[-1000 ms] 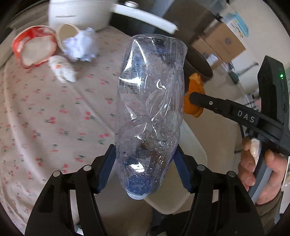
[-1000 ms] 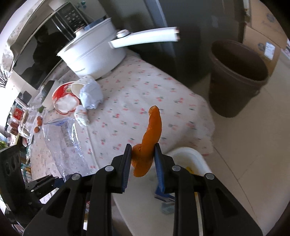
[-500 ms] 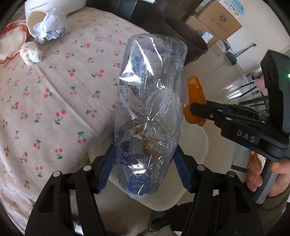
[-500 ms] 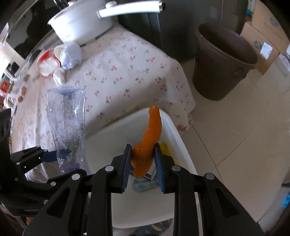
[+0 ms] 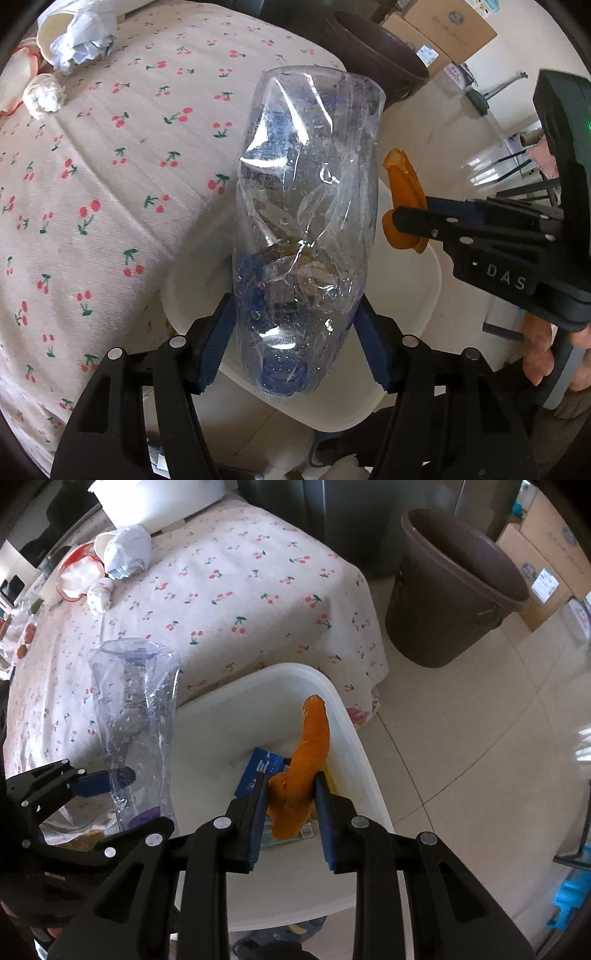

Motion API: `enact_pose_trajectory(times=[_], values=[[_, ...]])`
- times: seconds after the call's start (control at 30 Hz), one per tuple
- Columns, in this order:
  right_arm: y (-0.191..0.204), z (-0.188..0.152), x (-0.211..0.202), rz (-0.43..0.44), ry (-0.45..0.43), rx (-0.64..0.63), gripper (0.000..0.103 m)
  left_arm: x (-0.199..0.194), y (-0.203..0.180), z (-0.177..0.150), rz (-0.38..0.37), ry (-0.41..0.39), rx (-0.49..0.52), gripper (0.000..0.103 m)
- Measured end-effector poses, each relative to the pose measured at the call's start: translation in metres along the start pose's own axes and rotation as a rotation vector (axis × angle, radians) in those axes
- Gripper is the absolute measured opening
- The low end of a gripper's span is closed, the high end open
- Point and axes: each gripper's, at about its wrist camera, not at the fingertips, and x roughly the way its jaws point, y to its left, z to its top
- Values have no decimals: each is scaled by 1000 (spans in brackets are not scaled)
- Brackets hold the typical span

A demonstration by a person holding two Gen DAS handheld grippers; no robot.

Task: Collect trash
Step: 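Carry the bottle and orange peel to the white basin and open both grippers, then move both tools back to the table toward the tissues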

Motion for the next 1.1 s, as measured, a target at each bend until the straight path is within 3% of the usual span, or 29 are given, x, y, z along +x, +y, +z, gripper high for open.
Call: enact_pose_trajectory(times=[0.1, 0.17, 0.23, 0.47, 0.8, 1.03, 1.1], values=[[1, 0, 2, -29, 1, -9, 33, 3, -1, 1, 4, 16, 8, 64], [0, -1, 3, -34, -2, -8, 33, 1, -1, 4, 2, 4, 4, 79], [-1, 1, 1, -30, -7, -4, 33, -4, 0, 4, 9, -19, 3, 82], [-1, 4, -4, -33, -37, 7, 33, -11, 5, 11, -6, -39, -37, 82], [-3, 15, -20, -12, -114, 44, 44, -36, 22, 12, 23, -113, -58, 83], [1, 23, -26, 7, -146, 76, 47, -59, 52, 20, 30, -159, -151, 83], [3, 26, -26, 12, -152, 82, 47, -67, 65, 25, 43, -182, -200, 88]])
